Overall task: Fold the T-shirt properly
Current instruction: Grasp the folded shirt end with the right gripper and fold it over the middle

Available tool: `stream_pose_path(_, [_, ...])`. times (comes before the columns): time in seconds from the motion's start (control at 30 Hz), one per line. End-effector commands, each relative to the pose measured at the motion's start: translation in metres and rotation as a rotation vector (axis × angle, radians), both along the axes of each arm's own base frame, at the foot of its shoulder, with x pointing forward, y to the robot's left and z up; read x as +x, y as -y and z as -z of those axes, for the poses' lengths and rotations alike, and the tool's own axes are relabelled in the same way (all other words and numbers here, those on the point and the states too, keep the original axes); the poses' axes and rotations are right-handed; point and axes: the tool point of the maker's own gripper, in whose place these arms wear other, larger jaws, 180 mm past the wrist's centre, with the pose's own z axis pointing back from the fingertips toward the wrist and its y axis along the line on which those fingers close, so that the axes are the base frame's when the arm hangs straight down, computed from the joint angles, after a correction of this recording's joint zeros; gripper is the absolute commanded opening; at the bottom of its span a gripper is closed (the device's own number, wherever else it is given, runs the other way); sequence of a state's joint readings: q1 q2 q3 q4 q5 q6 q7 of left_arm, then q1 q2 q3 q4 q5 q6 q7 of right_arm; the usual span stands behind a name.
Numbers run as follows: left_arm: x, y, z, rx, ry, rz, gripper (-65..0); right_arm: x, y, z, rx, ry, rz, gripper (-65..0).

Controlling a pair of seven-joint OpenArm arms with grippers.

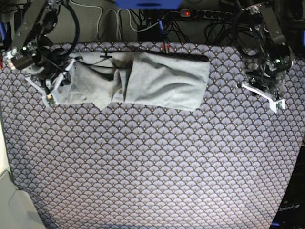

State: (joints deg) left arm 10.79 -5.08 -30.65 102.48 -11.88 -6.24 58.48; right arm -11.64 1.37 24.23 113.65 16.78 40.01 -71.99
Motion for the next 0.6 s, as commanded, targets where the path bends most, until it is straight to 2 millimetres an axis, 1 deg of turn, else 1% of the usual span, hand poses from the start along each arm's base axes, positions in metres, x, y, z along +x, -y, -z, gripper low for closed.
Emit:
stream_pose_path(0.0, [0.003,-0.003,-0.007,0.017,0.027,0.007,-50.6,0.006,-0.004,-0.008,0.009,0.040,-0.007,-65.0])
stream_pose_path(0.07, [0.002,-0.002,-0.008,0.019,0.028,0.011,-50.6,0.008,-0.009,-0.010,0.038,0.053,-0.016,-65.0])
stream_pose_path(0.13, [0.001,-0.004,-0.007,0.019,0.025,0.006,-50.6,0.013,-0.024,-0.017,0.113,0.088,-0.047,-65.0])
stream_pose_path(0.23, [-0.004,-0.005,-0.003,0.025,0.009,0.005,-50.6,0.017,-0.033,-0.024,0.170,0.120,-0.065,-65.0])
stream_pose_path(0.33, [-0.006,-0.013,-0.007,0.051,0.003,0.015,-50.6,0.019,-0.043,-0.030,0.228,0.144,-0.080,-65.0])
stream_pose_path(0.47, [-0.006,-0.018,-0.009,0.069,0.002,0.015,-50.6,0.023,-0.057,-0.041,0.322,0.187,-0.106,-65.0])
stream_pose_path(0.53, [-0.011,-0.019,-0.007,0.072,-0.009,0.015,-50.6,0.023,-0.066,-0.048,0.384,0.210,-0.126,-65.0])
stream_pose_path(0.57, [-0.014,-0.024,-0.007,0.084,-0.016,0.012,-50.6,0.023,-0.068,-0.052,0.408,0.220,-0.137,-65.0])
